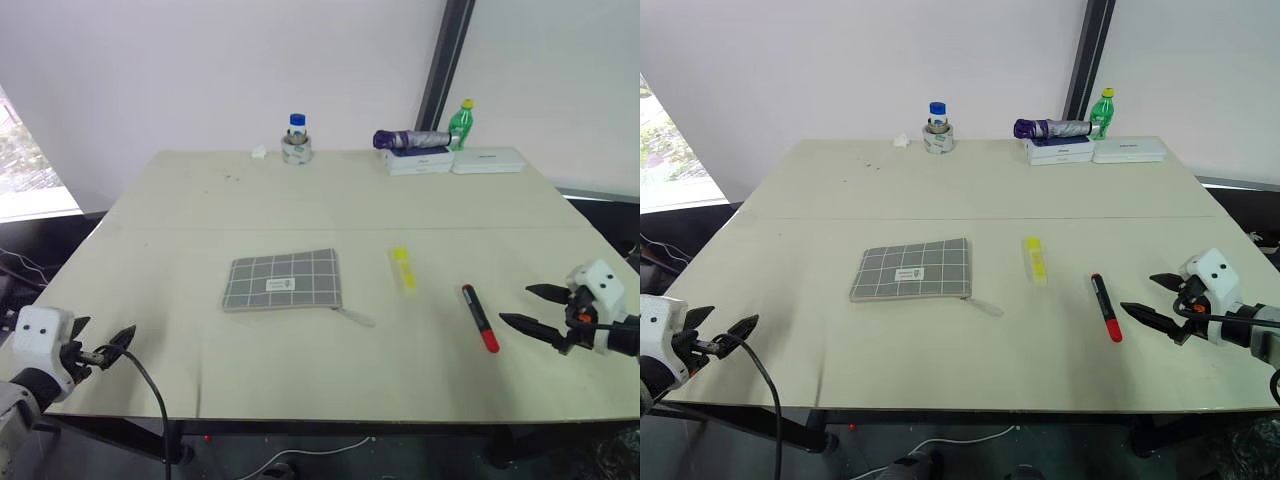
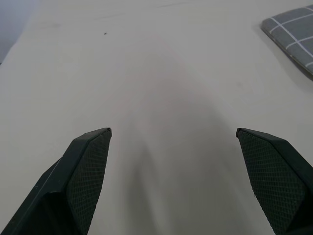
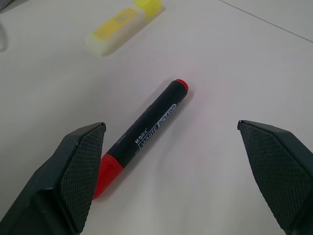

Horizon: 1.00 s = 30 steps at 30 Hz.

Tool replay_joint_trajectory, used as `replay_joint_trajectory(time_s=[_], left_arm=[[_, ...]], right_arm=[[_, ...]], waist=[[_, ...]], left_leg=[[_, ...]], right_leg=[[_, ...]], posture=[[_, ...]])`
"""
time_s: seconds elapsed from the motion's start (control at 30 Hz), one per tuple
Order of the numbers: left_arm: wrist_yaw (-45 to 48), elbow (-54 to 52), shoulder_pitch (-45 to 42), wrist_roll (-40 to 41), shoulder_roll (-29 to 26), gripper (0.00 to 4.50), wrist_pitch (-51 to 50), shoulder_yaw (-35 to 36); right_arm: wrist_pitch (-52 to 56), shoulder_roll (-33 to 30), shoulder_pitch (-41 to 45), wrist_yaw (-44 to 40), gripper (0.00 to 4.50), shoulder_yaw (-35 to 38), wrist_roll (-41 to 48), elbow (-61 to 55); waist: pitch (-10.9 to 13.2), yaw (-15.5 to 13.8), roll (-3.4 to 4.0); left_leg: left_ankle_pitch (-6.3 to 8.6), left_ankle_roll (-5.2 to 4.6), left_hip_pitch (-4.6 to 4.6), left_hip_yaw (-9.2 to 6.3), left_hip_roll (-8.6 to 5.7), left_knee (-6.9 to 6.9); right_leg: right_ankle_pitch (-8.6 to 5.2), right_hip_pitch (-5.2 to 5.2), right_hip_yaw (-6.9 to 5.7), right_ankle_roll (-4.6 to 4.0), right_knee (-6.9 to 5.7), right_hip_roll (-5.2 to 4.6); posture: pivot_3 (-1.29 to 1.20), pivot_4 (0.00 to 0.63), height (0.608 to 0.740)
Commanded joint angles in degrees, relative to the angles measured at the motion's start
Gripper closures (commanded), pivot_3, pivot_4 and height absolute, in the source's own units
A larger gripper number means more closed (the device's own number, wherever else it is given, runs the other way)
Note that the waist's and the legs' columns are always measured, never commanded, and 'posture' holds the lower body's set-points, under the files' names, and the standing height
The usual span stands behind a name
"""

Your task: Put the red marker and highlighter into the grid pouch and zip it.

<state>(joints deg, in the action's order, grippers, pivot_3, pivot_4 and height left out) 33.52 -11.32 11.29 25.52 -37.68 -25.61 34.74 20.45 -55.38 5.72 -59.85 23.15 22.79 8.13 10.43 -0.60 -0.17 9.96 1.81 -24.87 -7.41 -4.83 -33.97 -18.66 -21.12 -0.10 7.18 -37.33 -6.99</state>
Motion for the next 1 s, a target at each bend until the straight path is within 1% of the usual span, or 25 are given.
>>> replay_joint_trajectory(time_s=[0.03,0.27,0.4,0.5,0.7,0.73,0.77,0.83,0.93,0.97,1.0], left_arm=[[0.6,-1.1,0.6,0.5,-0.8,0.18,1.2,2.0],[-0.1,-1.1,0.7,0.2,-0.8,0.18,0.3,1.8],[-0.6,-1.9,-0.3,-0.9,-0.5,0.18,2.1,0.6],[-0.9,-2.0,-0.8,-4.8,-1.3,0.18,5.5,-2.1],[-0.7,0.0,-3.3,-11.6,-3.3,0.18,11.8,-7.5],[-0.2,1.3,-3.9,-13.8,-4.3,0.0,14.1,-9.3],[0.3,2.6,-4.5,-15.5,-5.0,0.0,16.2,-11.0],[1.0,5.8,-6.4,-18.5,-6.3,0.0,20.9,-14.1],[1.1,10.7,-9.9,-21.8,-7.2,0.0,26.0,-17.5],[1.3,12.7,-11.8,-23.1,-7.4,0.0,28.0,-19.3],[1.5,14.6,-13.5,-24.4,-7.6,0.0,29.8,-20.9]], right_arm=[[-0.3,-1.2,0.9,0.0,0.0,1.4,0.5,-1.5],[-0.4,-0.8,0.7,0.2,0.0,1.1,0.5,-2.1],[0.5,0.2,3.5,1.8,0.0,-1.1,0.7,-5.4],[2.3,1.5,5.8,3.8,0.0,-3.6,1.0,-9.5],[8.5,7.2,10.2,9.3,0.0,-6.8,4.3,-18.7],[10.4,9.0,11.4,11.3,0.52,-8.9,4.3,-20.8],[11.8,10.5,12.5,13.2,0.82,-11.0,3.7,-22.3],[13.7,13.7,14.5,16.9,1.88,-15.3,1.7,-24.3],[16.5,17.3,16.8,20.7,3.48,-19.4,0.0,-25.0],[17.5,19.0,17.9,22.7,4.03,-21.1,-1.0,-24.5],[18.5,20.6,18.9,24.5,4.45,-22.6,-2.0,-23.9]], waist=[[0.0,0.0,0.0],[0.0,0.0,0.0],[0.0,0.2,0.0],[0.0,0.3,0.01],[0.0,0.0,-0.01],[0.0,-0.1,-0.01],[0.0,0.0,-0.01],[0.0,0.0,0.0],[0.0,0.0,0.0],[0.0,0.0,0.0],[0.0,0.0,0.0]], left_leg=[[0.0,0.0,0.0,0.0,0.0,0.0],[0.0,0.0,0.0,0.0,0.0,0.0],[0.0,0.0,0.0,0.0,0.0,-0.01],[0.0,0.01,0.0,0.0,0.06,-0.01],[-0.01,0.01,-0.01,0.0,0.06,-0.01],[-0.01,0.01,-0.02,-0.01,0.06,-0.01],[-0.01,0.01,-0.02,-0.01,0.06,-0.01],[-0.01,0.02,-0.02,-0.03,0.07,0.0],[-0.02,0.03,-0.01,-0.03,0.11,0.0],[-0.02,0.03,-0.02,-0.03,0.1,0.0],[-0.02,0.03,-0.02,-0.04,0.08,0.01]], right_leg=[[0.0,0.0,0.0,0.0,0.0,0.0],[0.0,0.0,0.0,0.0,0.0,0.0],[0.0,0.0,0.0,0.0,-0.01,0.0],[0.01,-0.03,0.01,-0.01,-0.04,0.05],[0.01,-0.06,0.01,0.0,-0.04,0.07],[0.02,-0.1,0.01,0.0,-0.04,0.07],[0.02,-0.11,0.01,0.01,-0.04,0.06],[0.03,-0.21,0.01,-0.02,-0.06,0.09],[0.06,-0.3,0.01,-0.05,-0.06,0.13],[0.13,-0.3,0.01,0.07,-0.05,0.12],[0.14,-0.3,0.01,0.11,-0.06,0.12]], posture=[[0.0,0.15,0.736],[0.0,0.15,0.736],[0.0,0.15,0.736],[0.0,0.15,0.736],[0.0,0.15,0.736],[0.0,0.15,0.736],[0.0,0.15,0.736],[0.0,0.15,0.736],[0.0,0.15,0.736],[0.0,0.15,0.736],[0.0,0.15,0.736]])
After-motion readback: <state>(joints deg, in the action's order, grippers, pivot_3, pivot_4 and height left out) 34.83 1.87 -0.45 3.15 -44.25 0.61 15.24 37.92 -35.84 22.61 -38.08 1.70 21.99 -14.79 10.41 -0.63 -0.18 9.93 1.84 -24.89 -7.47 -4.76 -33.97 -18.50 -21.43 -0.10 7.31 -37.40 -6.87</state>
